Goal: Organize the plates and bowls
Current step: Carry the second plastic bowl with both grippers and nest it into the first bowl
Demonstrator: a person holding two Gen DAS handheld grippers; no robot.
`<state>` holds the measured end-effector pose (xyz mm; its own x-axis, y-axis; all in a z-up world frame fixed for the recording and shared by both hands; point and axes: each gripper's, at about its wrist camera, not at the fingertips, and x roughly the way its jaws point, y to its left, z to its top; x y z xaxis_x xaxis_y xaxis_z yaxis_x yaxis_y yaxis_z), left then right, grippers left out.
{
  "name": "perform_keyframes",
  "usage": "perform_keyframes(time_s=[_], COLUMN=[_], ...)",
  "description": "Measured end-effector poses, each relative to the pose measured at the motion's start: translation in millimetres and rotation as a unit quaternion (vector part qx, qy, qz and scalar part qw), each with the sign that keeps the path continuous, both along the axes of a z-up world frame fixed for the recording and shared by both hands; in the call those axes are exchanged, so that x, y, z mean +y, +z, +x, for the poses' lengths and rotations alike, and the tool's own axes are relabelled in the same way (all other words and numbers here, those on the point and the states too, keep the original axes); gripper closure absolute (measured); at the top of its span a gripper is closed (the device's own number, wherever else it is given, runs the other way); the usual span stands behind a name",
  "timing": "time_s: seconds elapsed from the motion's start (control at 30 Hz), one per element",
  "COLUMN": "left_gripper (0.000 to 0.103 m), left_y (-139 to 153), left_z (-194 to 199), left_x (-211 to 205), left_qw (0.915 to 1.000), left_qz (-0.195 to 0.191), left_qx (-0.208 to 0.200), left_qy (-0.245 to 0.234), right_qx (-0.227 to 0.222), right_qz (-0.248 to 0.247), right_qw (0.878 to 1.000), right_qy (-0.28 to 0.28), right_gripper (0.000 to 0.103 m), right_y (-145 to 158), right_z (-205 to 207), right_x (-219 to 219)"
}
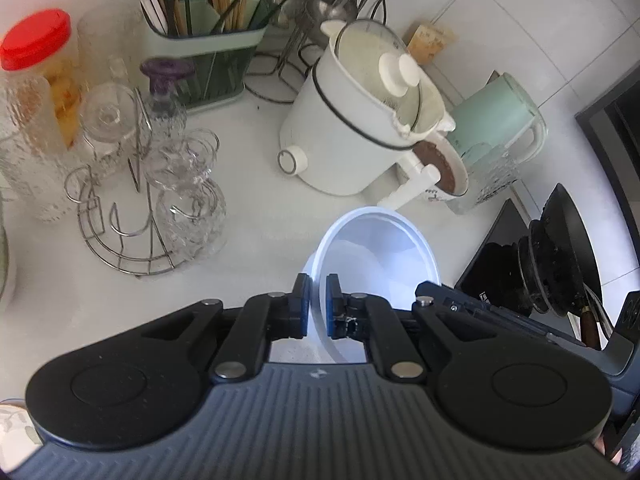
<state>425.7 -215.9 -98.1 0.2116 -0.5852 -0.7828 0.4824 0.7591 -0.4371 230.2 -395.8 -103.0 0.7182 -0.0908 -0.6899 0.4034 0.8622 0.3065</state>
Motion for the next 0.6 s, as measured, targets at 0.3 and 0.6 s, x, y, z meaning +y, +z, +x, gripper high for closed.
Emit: perform_keyframes(time_s=[0.3,0.6], left_gripper=[0.095,0.095], left_y=[17.6,15.0], left_z=[-17.7,-39.9], left_x=[30.0,64.7], left_qw=[0.9991,0.9981], left_qz=[-0.016,-0.026], left_qx=[-0.036,-0.036], left_qy=[0.013,0.042], right_qx=[-0.021,-0.024], right_qz=[0.009,0.011], right_qw=[0.999,0.998], right_qy=[0.024,0.058], right_gripper=[0.093,0.093], right_y=[9.3,12.0], right_z=[-11.2,-18.4], right_x=[20.1,40.1])
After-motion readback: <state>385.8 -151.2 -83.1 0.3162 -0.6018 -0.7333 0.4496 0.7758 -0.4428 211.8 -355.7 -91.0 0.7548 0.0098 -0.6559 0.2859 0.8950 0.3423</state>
